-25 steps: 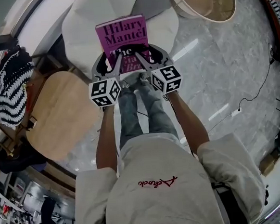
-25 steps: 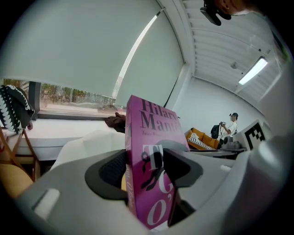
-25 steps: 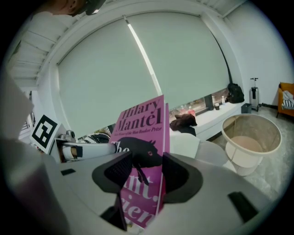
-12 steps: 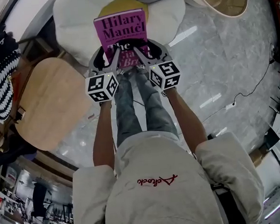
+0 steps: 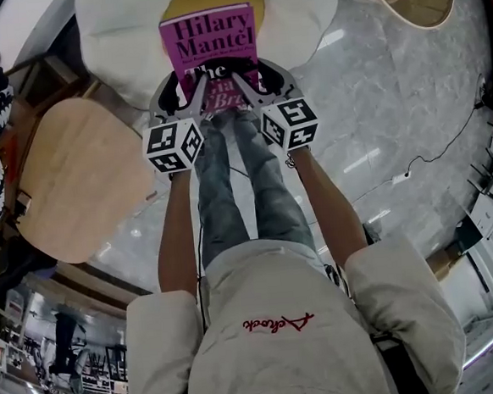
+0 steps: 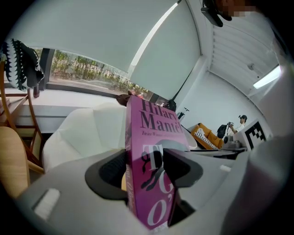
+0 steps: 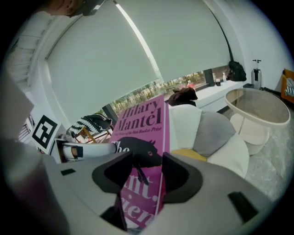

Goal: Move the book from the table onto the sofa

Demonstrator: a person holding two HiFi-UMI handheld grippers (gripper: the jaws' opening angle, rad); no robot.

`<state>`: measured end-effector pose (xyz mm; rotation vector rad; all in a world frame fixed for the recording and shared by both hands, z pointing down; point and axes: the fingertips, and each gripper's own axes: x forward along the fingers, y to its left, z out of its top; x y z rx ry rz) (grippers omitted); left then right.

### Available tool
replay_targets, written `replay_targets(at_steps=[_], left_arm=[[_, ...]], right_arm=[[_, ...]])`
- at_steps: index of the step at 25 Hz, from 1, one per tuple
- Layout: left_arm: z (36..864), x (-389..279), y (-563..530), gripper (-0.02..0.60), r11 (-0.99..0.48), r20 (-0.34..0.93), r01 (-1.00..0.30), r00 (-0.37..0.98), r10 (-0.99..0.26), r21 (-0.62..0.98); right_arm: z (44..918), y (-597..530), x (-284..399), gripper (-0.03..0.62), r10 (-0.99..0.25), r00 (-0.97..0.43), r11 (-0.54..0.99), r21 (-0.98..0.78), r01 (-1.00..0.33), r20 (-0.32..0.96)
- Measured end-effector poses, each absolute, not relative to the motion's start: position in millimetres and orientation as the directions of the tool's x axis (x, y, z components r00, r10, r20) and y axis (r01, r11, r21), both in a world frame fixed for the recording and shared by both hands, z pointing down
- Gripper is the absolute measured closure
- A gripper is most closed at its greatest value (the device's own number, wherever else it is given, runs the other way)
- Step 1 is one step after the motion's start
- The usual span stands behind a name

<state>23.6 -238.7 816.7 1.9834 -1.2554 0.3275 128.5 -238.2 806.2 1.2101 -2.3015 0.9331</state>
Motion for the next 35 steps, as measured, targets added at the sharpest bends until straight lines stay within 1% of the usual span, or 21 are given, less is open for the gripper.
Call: replay_targets(at_steps=[20,35], left_arm=[[977.7,25.7,-266.4,0.325,-0.168,0.639,-0.852,0.489,-0.594,0.496],[1116.8,33.2,-281.7,0.327,-0.115,0.698,-0.854,0.486,-0.525,0.508]], right_arm=[[965.7,-267.9,131.2,0.387,-0.513,-0.568,0.386,-0.418,-0.823,0.644],[1104.0,-287.4,137.9,0.390,-0.410,-0.575,0.390,-0.434,-0.812,0.708]])
